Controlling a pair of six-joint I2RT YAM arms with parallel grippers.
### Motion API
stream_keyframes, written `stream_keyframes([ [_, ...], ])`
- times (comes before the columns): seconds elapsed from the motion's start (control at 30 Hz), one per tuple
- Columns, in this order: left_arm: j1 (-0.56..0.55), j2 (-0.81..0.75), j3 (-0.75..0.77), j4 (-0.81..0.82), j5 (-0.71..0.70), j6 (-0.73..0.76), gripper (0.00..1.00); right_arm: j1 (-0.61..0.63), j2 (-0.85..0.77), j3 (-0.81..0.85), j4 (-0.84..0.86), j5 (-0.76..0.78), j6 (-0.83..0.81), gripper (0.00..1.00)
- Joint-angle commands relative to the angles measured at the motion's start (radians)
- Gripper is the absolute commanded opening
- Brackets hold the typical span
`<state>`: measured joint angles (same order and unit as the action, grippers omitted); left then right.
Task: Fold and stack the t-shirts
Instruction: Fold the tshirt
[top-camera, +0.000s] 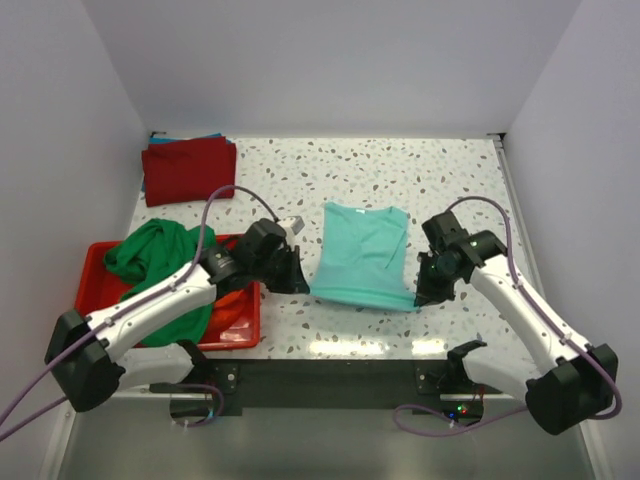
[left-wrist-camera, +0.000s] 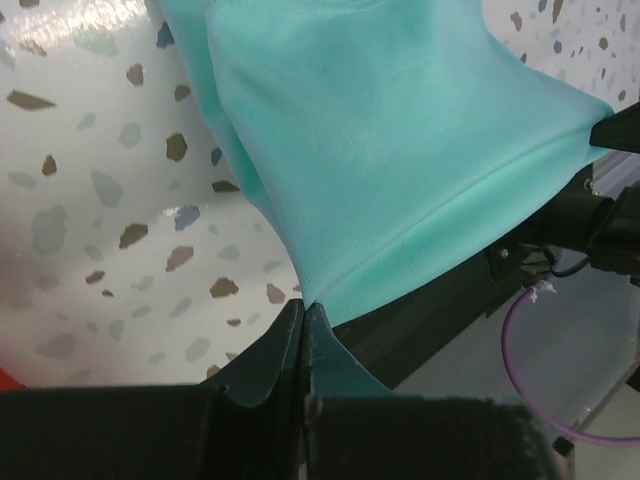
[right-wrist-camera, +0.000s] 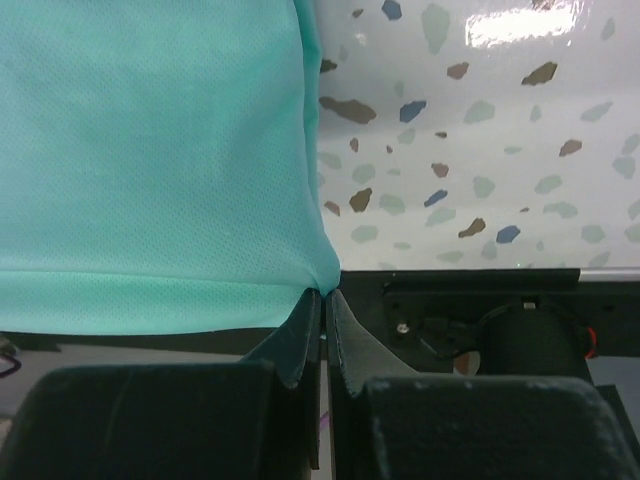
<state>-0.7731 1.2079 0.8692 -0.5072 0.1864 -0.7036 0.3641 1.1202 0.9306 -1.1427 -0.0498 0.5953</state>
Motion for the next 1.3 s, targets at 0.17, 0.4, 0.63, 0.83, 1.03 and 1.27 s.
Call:
stream_keyframes([
  [0.17, -0.015, -0.217, -0.074, -0.255, 0.08, -0.126, 0.0, 0.042, -0.123, 0.079, -0.293, 0.051, 0.064, 0.0],
  [0.4, -0.035, -0.315, -0.093, -0.301, 0.099, -0.169, 0.0, 0.045, -0.165, 0.083, -0.353, 0.051, 0.066, 0.0],
  [0.63, -0.034, -0.208, -0.073, -0.264, 0.108, -0.111, 0.0, 0.044, -0.125, 0.001, -0.224, 0.004, 0.081, 0.0],
  [0.83, -0.034, -0.104, -0.001, -0.238, 0.065, -0.062, 0.0, 0.045, -0.03, 0.022, -0.135, 0.018, 0.07, 0.0],
  [1.03, -0.005, 0.007, 0.066, -0.22, 0.027, -0.005, 0.0, 0.044, 0.081, 0.085, -0.063, 0.047, 0.052, 0.0],
  [1.27, 0.115, 0.113, 0.132, -0.151, 0.088, 0.081, 0.0, 0.044, 0.22, 0.224, -0.006, 0.117, 0.035, 0.0],
])
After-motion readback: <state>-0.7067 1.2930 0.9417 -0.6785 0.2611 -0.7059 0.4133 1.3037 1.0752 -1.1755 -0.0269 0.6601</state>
